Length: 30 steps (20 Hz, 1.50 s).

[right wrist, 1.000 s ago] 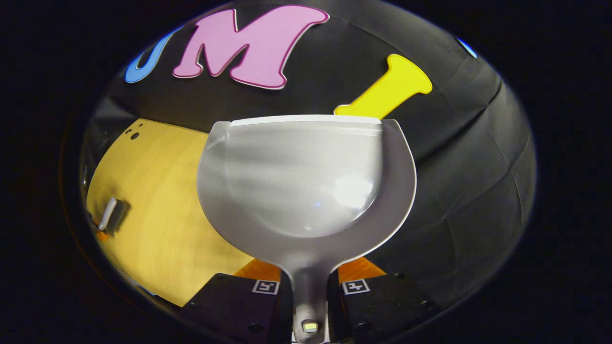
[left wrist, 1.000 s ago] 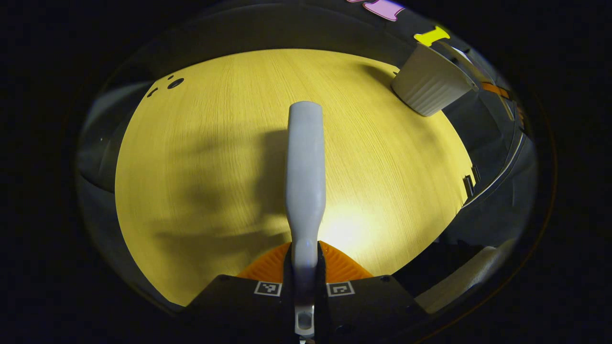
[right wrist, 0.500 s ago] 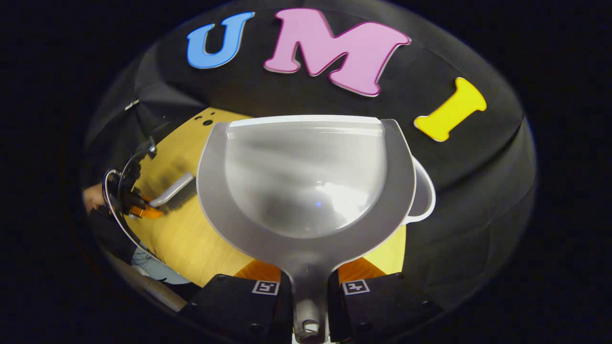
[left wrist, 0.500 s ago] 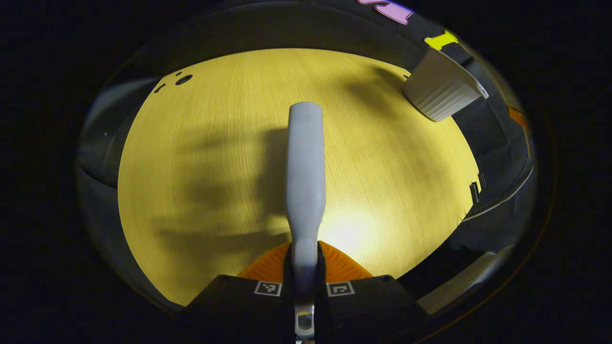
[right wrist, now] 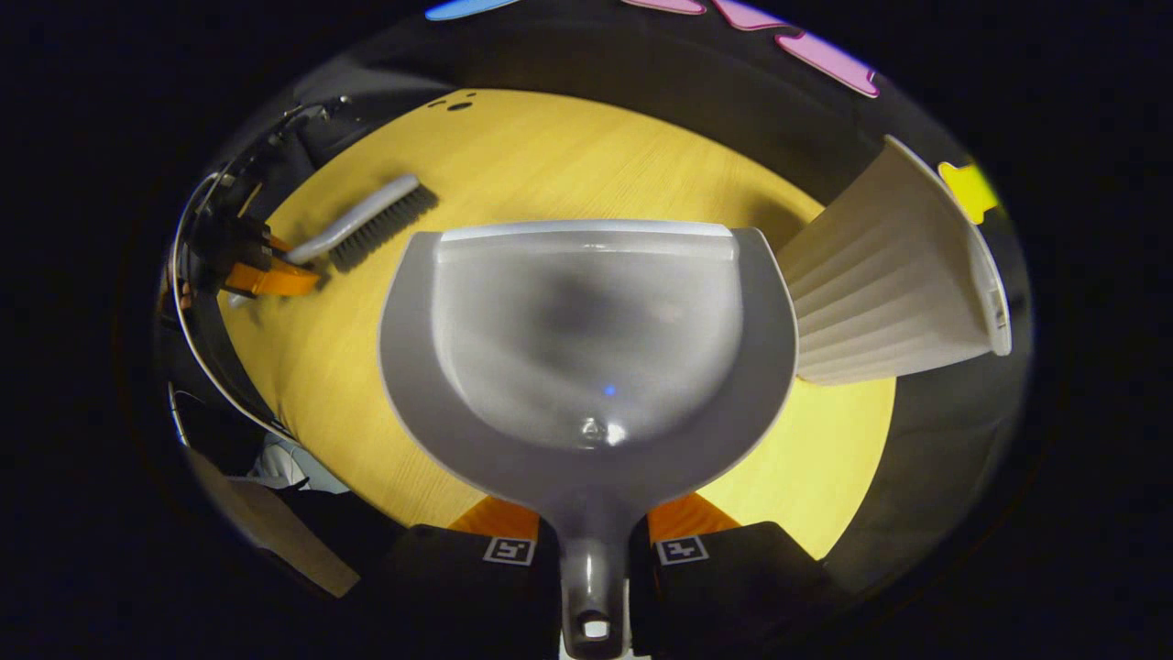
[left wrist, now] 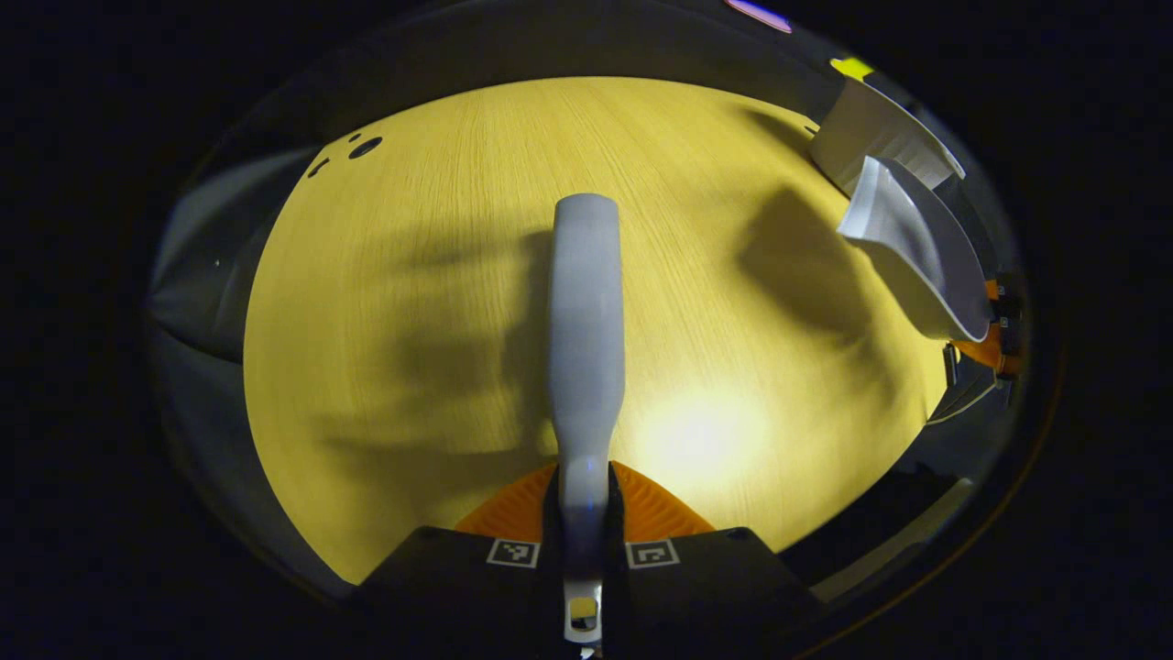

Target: Pick up the small broom and dustpan from the desktop, sweep the trash into the dustpan with the broom, and then empty the trash into the garbage bin.

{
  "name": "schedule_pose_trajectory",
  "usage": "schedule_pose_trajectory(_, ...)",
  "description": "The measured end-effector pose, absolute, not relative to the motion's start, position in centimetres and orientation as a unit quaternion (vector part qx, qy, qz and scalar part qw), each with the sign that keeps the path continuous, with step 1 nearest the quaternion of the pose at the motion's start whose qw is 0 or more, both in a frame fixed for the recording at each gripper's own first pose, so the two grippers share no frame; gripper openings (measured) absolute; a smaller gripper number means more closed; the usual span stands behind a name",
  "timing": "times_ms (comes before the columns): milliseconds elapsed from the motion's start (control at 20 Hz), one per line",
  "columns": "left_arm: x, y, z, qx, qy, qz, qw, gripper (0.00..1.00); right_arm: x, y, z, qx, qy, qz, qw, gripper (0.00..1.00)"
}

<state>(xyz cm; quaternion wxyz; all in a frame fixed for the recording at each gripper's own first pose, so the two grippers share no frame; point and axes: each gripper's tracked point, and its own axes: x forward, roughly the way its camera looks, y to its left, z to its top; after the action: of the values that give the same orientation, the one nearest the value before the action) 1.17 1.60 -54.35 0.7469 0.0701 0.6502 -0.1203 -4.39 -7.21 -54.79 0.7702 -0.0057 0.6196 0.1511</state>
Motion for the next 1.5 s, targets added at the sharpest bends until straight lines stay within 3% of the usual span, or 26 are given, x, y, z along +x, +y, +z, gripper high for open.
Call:
schedule_pose_trajectory(400, 1.4, 1.6, -54.2, 0.110, 0.646, -0.110, 0.747, 0.20, -4.4, -7.0, -54.2, 0.016, 0.646, 0.147, 0.749, 0.33)
schedule_pose_trajectory(450, 1.5, 1.6, -54.2, 0.110, 0.647, -0.110, 0.746, 0.21, -4.5, -7.1, -54.1, 0.015, 0.649, 0.147, 0.747, 0.26)
schedule_pose_trajectory(500, 1.4, 1.7, -54.3, 0.111, 0.648, -0.110, 0.745, 0.21, -4.5, -7.0, -54.3, 0.016, 0.652, 0.149, 0.743, 0.33)
schedule_pose_trajectory(600, 1.4, 1.8, -54.3, 0.113, 0.650, -0.112, 0.743, 0.19, -4.5, -7.0, -54.1, 0.027, 0.654, 0.150, 0.741, 0.35)
schedule_pose_trajectory(700, 1.3, 1.8, -54.3, 0.114, 0.652, -0.111, 0.741, 0.24, -4.6, -7.1, -54.1, 0.031, 0.656, 0.152, 0.738, 0.36)
schedule_pose_trajectory(750, 1.3, 1.9, -54.3, 0.115, 0.653, -0.110, 0.741, 0.25, -4.8, -7.3, -54.3, 0.029, 0.656, 0.151, 0.739, 0.44)
schedule_pose_trajectory(800, 1.3, 2.1, -54.3, 0.118, 0.652, -0.109, 0.741, 0.26, -5.0, -7.5, -54.1, 0.025, 0.656, 0.151, 0.739, 0.30)
schedule_pose_trajectory(850, 1.5, 2.0, -54.2, 0.122, 0.651, -0.108, 0.742, 0.30, -5.2, -7.8, -53.9, 0.026, 0.654, 0.150, 0.741, 0.40)
schedule_pose_trajectory(900, 1.6, 2.0, -54.2, 0.125, 0.649, -0.109, 0.743, 0.28, -5.1, -7.7, -53.7, 0.032, 0.654, 0.150, 0.740, 0.49)
schedule_pose_trajectory(950, 1.6, 2.1, -54.1, 0.132, 0.647, -0.109, 0.743, 0.29, -4.8, -7.7, -53.5, 0.039, 0.653, 0.149, 0.742, 0.42)
schedule_pose_trajectory(1000, 1.7, 2.2, -53.9, 0.138, 0.644, -0.112, 0.744, 0.32, -4.8, -7.6, -53.2, 0.045, 0.653, 0.150, 0.741, 0.61)
schedule_pose_trajectory(1050, 1.7, 2.0, -53.6, 0.143, 0.642, -0.116, 0.745, 0.45, -4.9, -7.5, -52.9, 0.051, 0.651, 0.151, 0.742, 0.67)
schedule_pose_trajectory(1100, 1.7, 1.7, -53.3, 0.145, 0.639, -0.123, 0.745, 0.49, -4.8, -7.7, -52.6, 0.054, 0.648, 0.151, 0.745, 0.73)
schedule_pose_trajectory(1150, 1.8, 1.4, -53.0, 0.145, 0.635, -0.132, 0.747, 0.61, -4.9, -8.0, -52.2, 0.056, 0.645, 0.150, 0.747, 0.85)
schedule_pose_trajectory(1350, 2.4, 1.5, -50.7, 0.159, 0.615, -0.142, 0.759, 0.91, -4.4, -9.5, -49.5, 0.076, 0.620, 0.138, 0.768, 0.99)
schedule_pose_trajectory(1500, 3.0, 1.1, -48.3, 0.156, 0.596, -0.150, 0.773, 0.93, -3.1, -10.9, -46.2, 0.098, 0.588, 0.125, 0.793, 1.00)
